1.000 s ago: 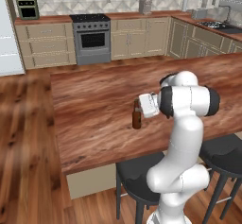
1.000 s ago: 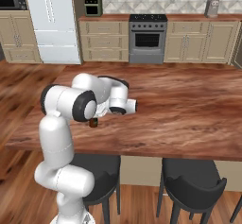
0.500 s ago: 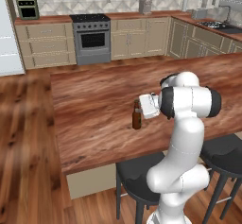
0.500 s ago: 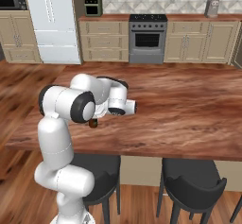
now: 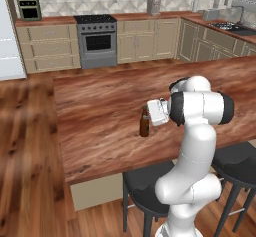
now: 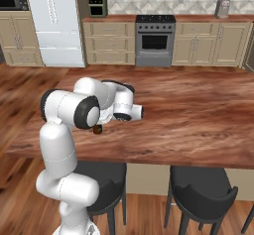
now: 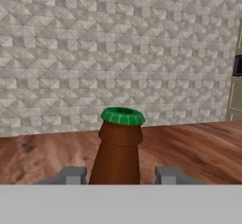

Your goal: Get the candle and the beer from the cabinet and move them to the dining counter.

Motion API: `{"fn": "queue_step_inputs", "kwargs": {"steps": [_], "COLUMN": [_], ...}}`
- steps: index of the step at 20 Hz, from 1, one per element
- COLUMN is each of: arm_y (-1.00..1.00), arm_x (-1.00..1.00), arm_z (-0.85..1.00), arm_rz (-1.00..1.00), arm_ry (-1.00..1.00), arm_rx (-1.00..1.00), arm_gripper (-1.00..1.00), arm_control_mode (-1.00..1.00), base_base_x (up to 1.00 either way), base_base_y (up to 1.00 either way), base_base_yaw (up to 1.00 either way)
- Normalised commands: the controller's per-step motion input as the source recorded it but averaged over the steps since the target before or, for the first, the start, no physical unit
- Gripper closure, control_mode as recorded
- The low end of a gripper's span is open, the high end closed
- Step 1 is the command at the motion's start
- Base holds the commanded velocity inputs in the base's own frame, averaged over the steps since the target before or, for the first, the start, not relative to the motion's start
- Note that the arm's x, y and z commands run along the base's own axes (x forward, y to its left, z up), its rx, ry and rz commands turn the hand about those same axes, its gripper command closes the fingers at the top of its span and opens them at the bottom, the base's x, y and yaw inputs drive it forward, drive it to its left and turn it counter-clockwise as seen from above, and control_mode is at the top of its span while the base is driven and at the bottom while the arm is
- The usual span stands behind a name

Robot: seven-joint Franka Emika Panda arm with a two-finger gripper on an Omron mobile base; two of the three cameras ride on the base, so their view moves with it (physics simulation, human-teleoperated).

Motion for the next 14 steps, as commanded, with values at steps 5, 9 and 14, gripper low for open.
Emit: {"fn": "queue_step_inputs", "kwargs": {"steps": [5,9,14], "arm_y": [0.0,0.0,0.0], "arm_x": [0.0,0.0,0.0], "arm_z": [0.0,0.0,0.2], "arm_rz": [0.0,0.0,0.0], "arm_ry": [0.0,0.0,0.0], "arm_rx": [0.0,0.0,0.0], "arm_gripper": [-1.0,-1.0,-1.0], "arm_control_mode": [-1.0,-1.0,-1.0], "base_base_x": [0.0,0.0,0.0], "base_base_y": [0.0,0.0,0.0], "base_base_yaw": [0.0,0.0,0.0]}}
